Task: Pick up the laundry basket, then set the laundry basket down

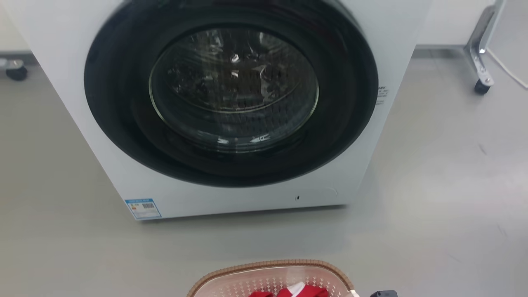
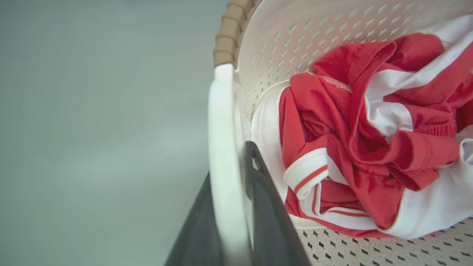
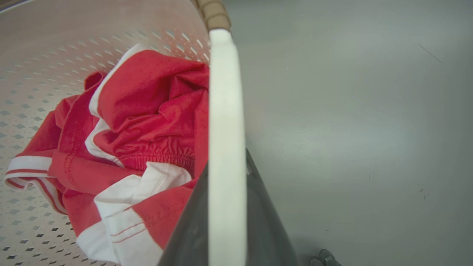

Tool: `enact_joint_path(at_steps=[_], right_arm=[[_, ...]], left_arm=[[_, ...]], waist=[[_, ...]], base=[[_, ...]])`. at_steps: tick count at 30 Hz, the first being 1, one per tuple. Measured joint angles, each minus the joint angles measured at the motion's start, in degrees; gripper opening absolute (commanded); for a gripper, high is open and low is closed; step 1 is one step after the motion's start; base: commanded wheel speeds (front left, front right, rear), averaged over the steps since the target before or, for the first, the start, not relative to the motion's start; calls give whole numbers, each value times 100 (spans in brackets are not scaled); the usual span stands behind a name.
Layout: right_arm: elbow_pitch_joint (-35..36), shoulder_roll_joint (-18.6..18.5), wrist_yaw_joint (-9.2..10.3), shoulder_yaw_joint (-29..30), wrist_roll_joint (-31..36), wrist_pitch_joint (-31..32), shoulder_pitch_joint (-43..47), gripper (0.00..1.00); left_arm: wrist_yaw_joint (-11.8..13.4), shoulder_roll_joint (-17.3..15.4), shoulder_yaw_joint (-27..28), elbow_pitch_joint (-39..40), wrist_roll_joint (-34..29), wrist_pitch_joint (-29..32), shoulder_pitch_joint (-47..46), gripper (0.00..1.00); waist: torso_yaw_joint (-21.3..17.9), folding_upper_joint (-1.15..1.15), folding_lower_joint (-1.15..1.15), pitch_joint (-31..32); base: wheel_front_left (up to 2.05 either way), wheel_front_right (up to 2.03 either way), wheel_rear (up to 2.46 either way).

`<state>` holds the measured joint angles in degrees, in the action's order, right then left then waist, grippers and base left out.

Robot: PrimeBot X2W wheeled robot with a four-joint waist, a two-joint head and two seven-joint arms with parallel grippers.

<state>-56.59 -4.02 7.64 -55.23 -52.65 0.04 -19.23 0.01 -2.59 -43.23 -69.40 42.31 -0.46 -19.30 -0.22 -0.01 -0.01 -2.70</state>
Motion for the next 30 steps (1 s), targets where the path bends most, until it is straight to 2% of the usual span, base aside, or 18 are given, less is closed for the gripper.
enact_joint_path(at_steps=[9, 30], right_arm=[[18, -3, 3, -129, -216, -1, 10, 0], [5, -10, 43, -409, -543, -62, 11, 0]], left_arm=[[5, -22, -54, 16, 42, 45, 13, 0], [49, -51, -171, 34, 91, 45, 90, 0]], waist=[[-37, 0, 1, 330], [-85, 2, 1, 376]], base=[[0, 0, 0], [0, 0, 0]])
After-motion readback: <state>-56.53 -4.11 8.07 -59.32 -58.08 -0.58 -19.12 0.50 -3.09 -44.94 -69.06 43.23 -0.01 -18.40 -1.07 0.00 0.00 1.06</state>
